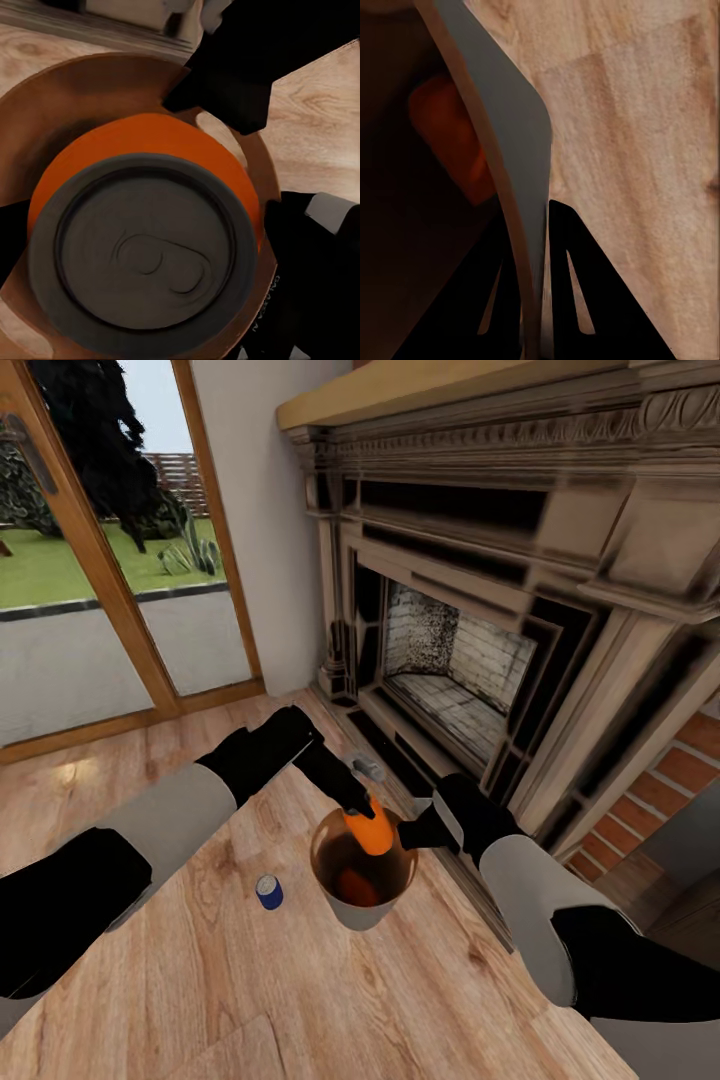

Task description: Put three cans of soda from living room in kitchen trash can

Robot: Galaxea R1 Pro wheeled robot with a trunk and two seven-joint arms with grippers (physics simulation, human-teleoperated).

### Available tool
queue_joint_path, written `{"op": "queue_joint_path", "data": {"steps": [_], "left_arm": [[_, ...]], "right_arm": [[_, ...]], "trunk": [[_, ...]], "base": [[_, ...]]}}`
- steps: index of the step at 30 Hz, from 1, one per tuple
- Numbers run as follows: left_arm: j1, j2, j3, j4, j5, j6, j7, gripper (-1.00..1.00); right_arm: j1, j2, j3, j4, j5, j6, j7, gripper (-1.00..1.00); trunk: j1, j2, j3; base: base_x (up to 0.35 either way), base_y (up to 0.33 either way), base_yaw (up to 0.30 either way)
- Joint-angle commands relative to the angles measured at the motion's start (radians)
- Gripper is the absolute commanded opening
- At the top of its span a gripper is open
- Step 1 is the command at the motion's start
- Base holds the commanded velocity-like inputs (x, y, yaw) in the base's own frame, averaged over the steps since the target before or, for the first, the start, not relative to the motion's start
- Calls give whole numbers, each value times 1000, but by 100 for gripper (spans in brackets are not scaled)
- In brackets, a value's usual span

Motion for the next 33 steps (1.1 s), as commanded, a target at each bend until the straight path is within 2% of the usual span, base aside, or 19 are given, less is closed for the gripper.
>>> {"op": "queue_joint_path", "data": {"steps": [1,2,3,8,12,19,21,22,27,33], "left_arm": [[4,0,-2,1,0,-8,3,-100],[9,0,-4,1,0,-15,6,-100],[35,1,-9,1,0,-34,36,-100],[75,0,-12,-2,1,-66,114,-100],[93,1,-12,4,0,-107,144,-100],[130,1,-14,6,-3,-131,215,-100],[142,2,-27,6,-9,-133,225,-100],[146,2,-57,7,-22,-133,230,-100],[154,0,-124,7,-52,-128,235,-100],[183,0,-137,7,-59,-126,238,-100]], "right_arm": [[-1,1,-4,0,-35,3,8,-100],[-1,1,-4,0,-35,3,8,-100],[-2,4,-3,0,-35,3,8,-100],[-2,17,-3,1,-35,3,8,-100],[-4,29,-3,2,-35,3,8,-100],[-5,39,-2,2,-35,3,8,-100],[-5,39,-2,3,-35,3,8,-100],[-5,39,-2,3,-35,3,8,-100],[-5,39,-2,2,-35,3,8,-100],[-5,39,-2,2,-35,3,8,-100]], "trunk": [[0,0,0],[0,0,0],[0,0,0],[0,0,0],[0,0,0],[0,0,0],[0,0,0],[0,0,0],[0,0,0],[0,0,0]], "base": [[0,0,0],[0,0,0],[0,0,0],[0,0,0],[0,0,0],[0,0,0],[0,0,0],[0,0,0],[0,0,0],[0,0,0]]}}
